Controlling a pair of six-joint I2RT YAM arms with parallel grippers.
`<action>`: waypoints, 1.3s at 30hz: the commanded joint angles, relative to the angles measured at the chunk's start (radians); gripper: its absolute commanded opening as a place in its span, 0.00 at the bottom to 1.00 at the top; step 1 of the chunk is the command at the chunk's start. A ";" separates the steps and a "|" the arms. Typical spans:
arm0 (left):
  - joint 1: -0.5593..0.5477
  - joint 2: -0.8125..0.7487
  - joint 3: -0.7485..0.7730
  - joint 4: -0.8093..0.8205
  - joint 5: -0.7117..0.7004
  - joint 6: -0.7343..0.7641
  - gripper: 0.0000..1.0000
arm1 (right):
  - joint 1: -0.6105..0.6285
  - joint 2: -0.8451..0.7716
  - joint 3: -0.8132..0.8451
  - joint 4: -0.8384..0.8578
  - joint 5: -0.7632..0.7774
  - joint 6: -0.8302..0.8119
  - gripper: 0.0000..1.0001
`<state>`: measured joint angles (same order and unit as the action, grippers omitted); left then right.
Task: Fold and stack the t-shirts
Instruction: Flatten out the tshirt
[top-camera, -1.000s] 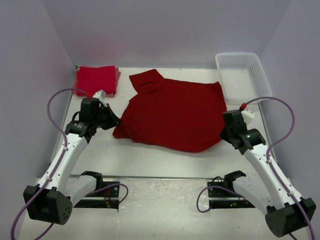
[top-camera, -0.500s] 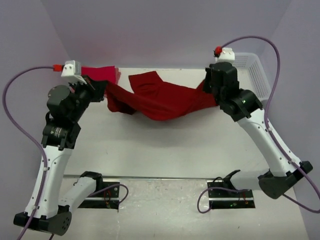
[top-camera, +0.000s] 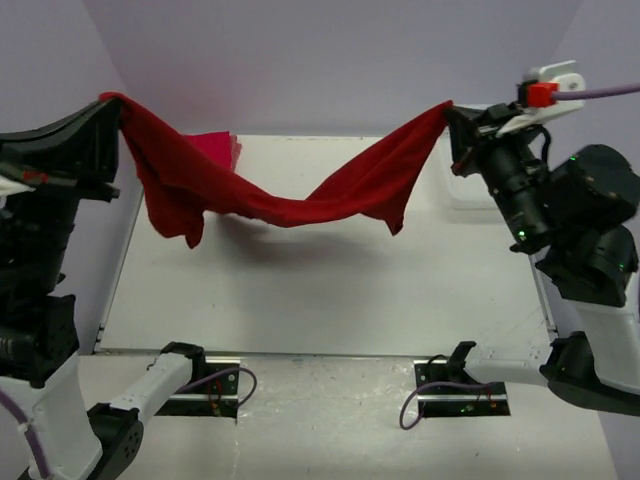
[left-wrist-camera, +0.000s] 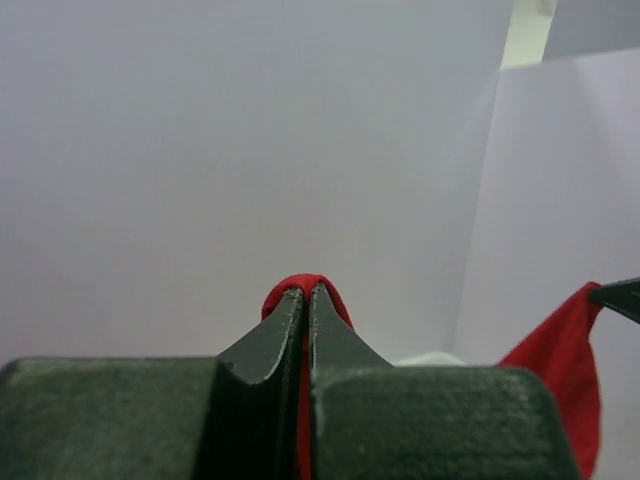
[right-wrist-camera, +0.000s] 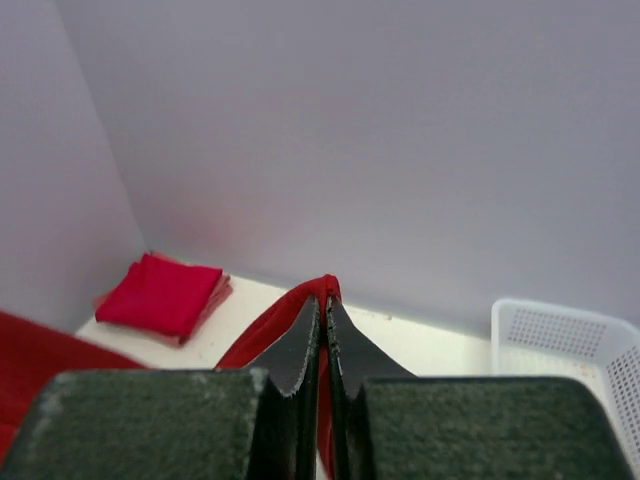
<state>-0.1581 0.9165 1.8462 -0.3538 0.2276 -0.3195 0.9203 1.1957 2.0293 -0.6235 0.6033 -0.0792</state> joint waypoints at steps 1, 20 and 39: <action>0.003 0.027 0.132 0.010 -0.039 0.091 0.00 | 0.018 -0.027 0.038 0.143 0.053 -0.148 0.00; 0.284 0.949 0.717 0.441 -0.068 0.154 0.00 | -0.626 0.650 0.603 0.462 -0.296 -0.248 0.00; 0.274 0.765 0.257 0.147 0.065 0.184 0.00 | -0.795 0.444 0.052 -0.119 -0.324 0.120 0.00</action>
<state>0.2333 1.7000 2.3283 0.0849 0.4400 -0.3042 0.0891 1.5990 2.2456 -0.4793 0.1482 -0.0986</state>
